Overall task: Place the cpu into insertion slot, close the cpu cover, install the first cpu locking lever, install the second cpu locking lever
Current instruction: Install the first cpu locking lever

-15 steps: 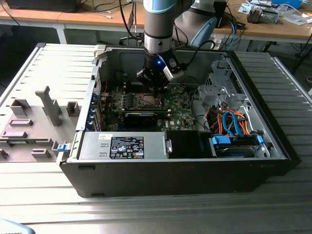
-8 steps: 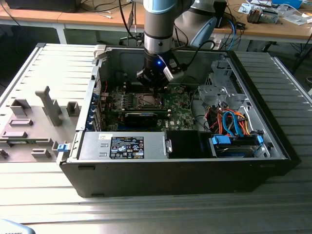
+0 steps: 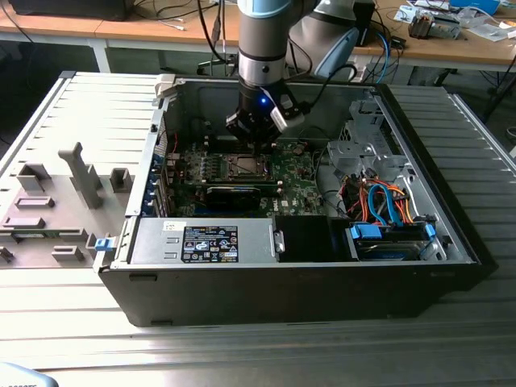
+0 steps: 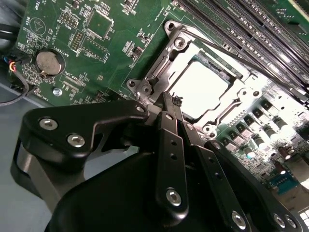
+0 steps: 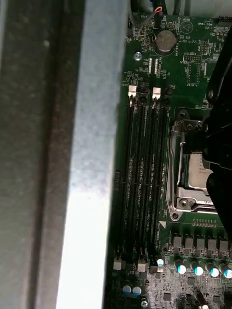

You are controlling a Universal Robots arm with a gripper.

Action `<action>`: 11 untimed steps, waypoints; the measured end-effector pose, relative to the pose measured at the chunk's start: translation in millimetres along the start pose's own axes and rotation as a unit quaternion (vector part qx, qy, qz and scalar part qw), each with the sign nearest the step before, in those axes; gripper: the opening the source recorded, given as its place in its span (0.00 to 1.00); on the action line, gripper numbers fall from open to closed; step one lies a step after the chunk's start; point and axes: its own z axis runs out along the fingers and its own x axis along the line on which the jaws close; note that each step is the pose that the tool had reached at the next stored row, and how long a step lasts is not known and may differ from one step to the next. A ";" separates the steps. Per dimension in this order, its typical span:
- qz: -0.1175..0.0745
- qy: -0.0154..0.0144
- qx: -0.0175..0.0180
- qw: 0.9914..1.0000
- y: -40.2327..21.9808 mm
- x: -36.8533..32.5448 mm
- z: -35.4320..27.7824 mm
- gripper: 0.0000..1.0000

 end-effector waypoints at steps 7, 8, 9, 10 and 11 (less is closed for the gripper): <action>0.000 0.000 0.000 1.000 0.1 -0.2 -4.2 0.11; 0.000 0.000 0.000 1.000 0.0 -0.1 -4.6 0.11; 0.000 0.000 0.000 1.000 0.0 -0.1 -5.0 0.11; 0.000 0.000 0.000 1.000 0.0 -0.2 -5.2 0.11; 0.000 0.000 0.000 1.000 -0.2 -0.1 -5.6 0.11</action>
